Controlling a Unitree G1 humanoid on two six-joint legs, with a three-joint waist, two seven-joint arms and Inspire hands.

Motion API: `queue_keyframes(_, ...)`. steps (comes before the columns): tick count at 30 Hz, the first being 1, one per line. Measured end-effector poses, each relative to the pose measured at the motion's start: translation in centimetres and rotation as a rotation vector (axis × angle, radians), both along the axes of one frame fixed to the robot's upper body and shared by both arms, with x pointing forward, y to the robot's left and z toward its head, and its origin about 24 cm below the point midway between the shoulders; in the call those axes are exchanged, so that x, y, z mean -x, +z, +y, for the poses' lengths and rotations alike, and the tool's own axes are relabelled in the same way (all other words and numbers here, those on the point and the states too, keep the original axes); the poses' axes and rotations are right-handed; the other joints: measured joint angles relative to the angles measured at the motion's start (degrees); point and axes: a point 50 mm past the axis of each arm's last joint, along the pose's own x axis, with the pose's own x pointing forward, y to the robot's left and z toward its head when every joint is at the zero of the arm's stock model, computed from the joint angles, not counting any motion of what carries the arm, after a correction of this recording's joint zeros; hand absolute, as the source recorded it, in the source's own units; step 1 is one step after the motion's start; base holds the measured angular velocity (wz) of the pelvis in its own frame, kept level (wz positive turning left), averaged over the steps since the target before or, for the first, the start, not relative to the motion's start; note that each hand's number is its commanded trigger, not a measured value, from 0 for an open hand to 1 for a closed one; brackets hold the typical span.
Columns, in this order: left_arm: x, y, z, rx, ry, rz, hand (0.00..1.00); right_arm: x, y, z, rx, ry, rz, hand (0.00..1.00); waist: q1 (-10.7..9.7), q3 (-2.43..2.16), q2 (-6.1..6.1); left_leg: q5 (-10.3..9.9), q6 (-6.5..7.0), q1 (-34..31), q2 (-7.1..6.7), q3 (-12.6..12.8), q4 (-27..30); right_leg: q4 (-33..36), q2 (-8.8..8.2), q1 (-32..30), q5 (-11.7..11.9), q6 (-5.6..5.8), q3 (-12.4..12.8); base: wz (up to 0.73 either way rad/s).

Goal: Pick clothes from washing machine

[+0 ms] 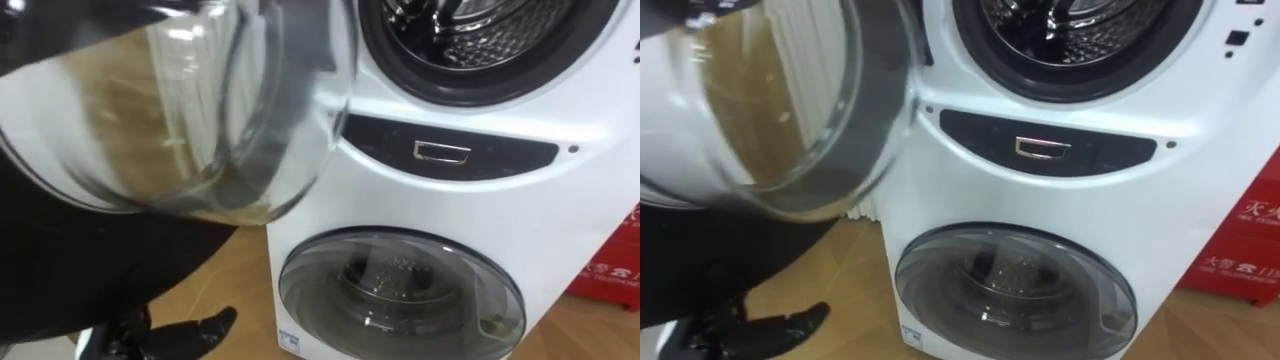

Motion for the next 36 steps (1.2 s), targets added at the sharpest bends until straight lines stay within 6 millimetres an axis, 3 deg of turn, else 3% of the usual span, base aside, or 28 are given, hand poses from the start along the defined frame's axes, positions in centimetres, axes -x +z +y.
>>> queue_keyframes(5,0.0,0.0,-0.4,-0.05,-0.036,-0.005,0.0,-0.5,0.2,0.1,-0.006,-0.025,-0.039,0.0,0.0,0.02,-0.95,-0.1,0.09,0.0,0.05,0.7,-0.1,0.0,0.25,-0.6,0.2,-0.04,2.2,-0.09)
queue_keyframes(16,0.1,0.0,-1.3,-0.147,-0.126,-0.011,0.0,-0.6,-0.1,0.5,-0.012,0.001,-0.031,0.0,-0.6,0.41,-0.91,0.1,0.35,-0.8,-0.04,1.1,-0.1,0.0,0.21,-1.7,0.4,-0.15,3.0,-0.02)
queue_keyframes(22,0.4,-0.2,-2.4,-0.197,-0.21,-0.014,0.0,-0.8,0.0,0.4,-0.019,-0.037,-0.061,0.0,-2.4,0.54,-0.62,-0.1,0.97,-0.9,0.37,3.0,-0.1,0.1,0.52,-2.7,0.7,-0.4,5.8,-0.15)
queue_keyframes(27,0.3,0.1,-4.7,-0.189,-0.32,-0.074,0.0,-1.1,0.0,0.8,-0.019,-0.023,-0.066,0.0,-4.4,0.65,-0.3,-0.4,1.35,-1.0,0.87,4.8,-0.1,0.1,0.98,-3.5,1.1,-0.55,8.6,-0.2)
queue_keyframes(33,-0.4,0.6,-6.2,-0.16,-0.371,-0.112,0.0,-1.7,0.0,1.2,-0.017,-0.028,-0.087,0.0,-8.6,0.49,0.03,-0.6,1.62,-0.4,1.13,6.6,-0.5,0.0,1.15,-3.9,1.9,-0.37,11.3,-0.15)
queue_keyframes(36,-0.8,0.8,-6.4,-0.163,-0.383,-0.121,0.0,-2.1,0.1,1.5,-0.023,-0.026,-0.098,0.0,-9.5,0.54,0.15,-1.1,1.53,-0.4,1.81,7.8,-0.3,0.3,1.5,-4.6,2.7,-0.17,12.1,-0.3)
